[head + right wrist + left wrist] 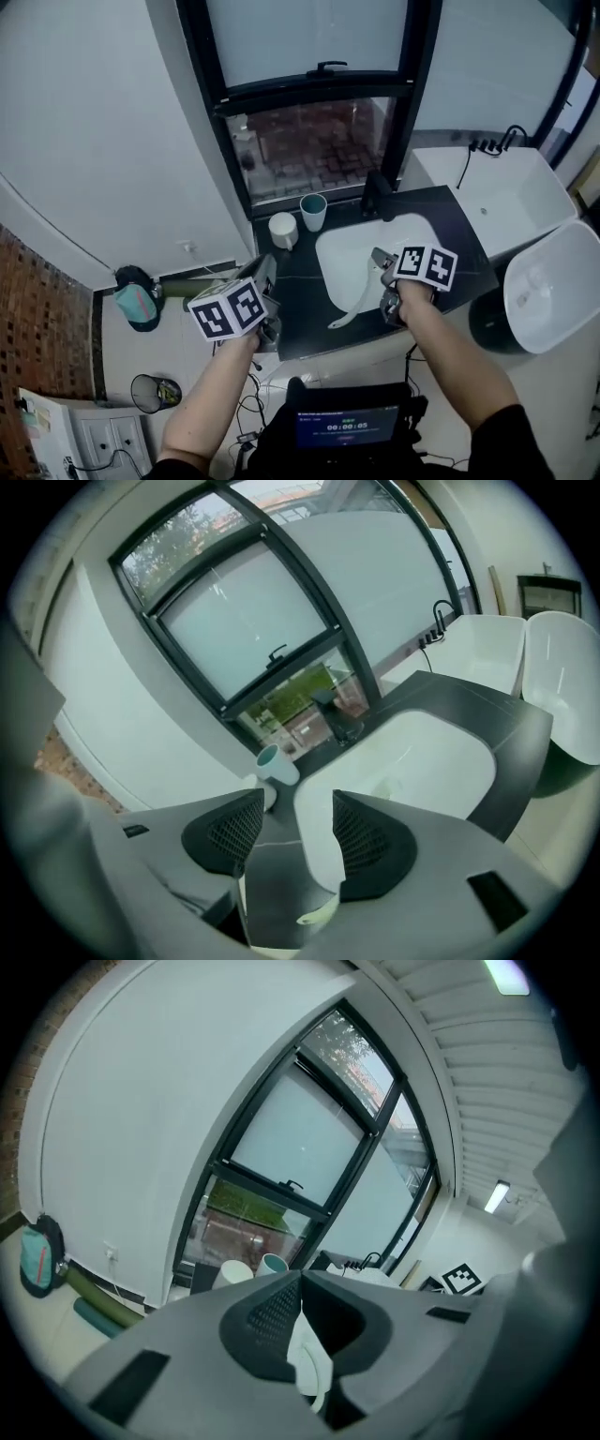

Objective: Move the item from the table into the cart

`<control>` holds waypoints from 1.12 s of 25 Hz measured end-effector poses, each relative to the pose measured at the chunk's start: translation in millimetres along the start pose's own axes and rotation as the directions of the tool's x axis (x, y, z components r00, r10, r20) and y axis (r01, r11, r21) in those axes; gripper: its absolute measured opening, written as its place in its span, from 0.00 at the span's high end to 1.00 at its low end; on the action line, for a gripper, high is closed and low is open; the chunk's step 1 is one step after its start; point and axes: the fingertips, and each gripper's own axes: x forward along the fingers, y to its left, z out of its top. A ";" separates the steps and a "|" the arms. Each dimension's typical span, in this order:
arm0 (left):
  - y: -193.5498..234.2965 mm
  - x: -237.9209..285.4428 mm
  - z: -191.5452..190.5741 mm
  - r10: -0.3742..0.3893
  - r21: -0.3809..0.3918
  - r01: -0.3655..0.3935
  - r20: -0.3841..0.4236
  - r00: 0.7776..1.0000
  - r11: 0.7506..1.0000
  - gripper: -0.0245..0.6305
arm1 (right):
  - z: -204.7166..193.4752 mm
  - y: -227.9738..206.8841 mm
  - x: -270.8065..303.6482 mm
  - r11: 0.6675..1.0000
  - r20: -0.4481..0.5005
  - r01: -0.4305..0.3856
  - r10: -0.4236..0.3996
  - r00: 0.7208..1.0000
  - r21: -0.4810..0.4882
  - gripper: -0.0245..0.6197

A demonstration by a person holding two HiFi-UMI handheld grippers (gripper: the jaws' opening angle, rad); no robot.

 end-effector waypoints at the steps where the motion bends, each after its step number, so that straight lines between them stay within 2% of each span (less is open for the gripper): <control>1: 15.0 8.9 3.5 0.003 0.011 -0.003 -0.024 1.000 1.000 0.94 | -7.8 3.1 19.9 1.000 -0.030 0.026 -0.026 0.999 0.001 0.60; 4: 41.9 40.5 -2.0 0.001 0.032 0.002 -0.096 0.995 0.999 0.94 | -31.2 -9.2 68.2 0.993 -0.130 0.119 -0.118 0.984 -0.005 0.57; 8: 55.6 79.4 -17.2 -0.012 0.085 0.027 -0.182 0.983 0.996 0.92 | -49.6 -43.0 115.7 0.974 -0.228 0.222 -0.224 0.948 -0.033 0.57; 11: 73.8 103.4 -28.0 0.011 0.089 0.011 -0.247 0.969 0.996 0.92 | -57.7 -63.2 154.6 0.960 -0.298 0.278 -0.274 0.914 -0.030 0.57; 15: 90.1 145.3 -46.6 0.052 0.112 -0.018 -0.306 0.951 0.994 0.90 | -63.8 -99.6 199.9 0.936 -0.386 0.348 -0.342 0.857 -0.058 0.57; 19: 102.9 182.9 -57.2 0.031 0.072 -0.007 -0.338 0.940 0.997 0.90 | -70.0 -122.3 233.9 0.912 -0.437 0.403 -0.393 0.809 -0.074 0.57; 21: 108.0 193.9 -62.0 0.019 0.049 -0.003 -0.342 0.940 0.999 0.90 | -77.3 -128.4 243.1 0.902 -0.475 0.420 -0.413 0.777 -0.098 0.57; 25: 110.5 204.7 -66.1 0.015 0.029 -0.006 -0.342 0.940 1.000 0.90 | -101.3 -137.9 249.2 0.898 -0.560 0.425 -0.412 0.718 -0.117 0.57; 28: 112.2 207.7 -68.2 0.004 0.013 0.000 -0.336 0.942 1.000 0.90 | -119.7 -142.9 253.3 0.896 -0.614 0.434 -0.396 0.683 -0.095 0.57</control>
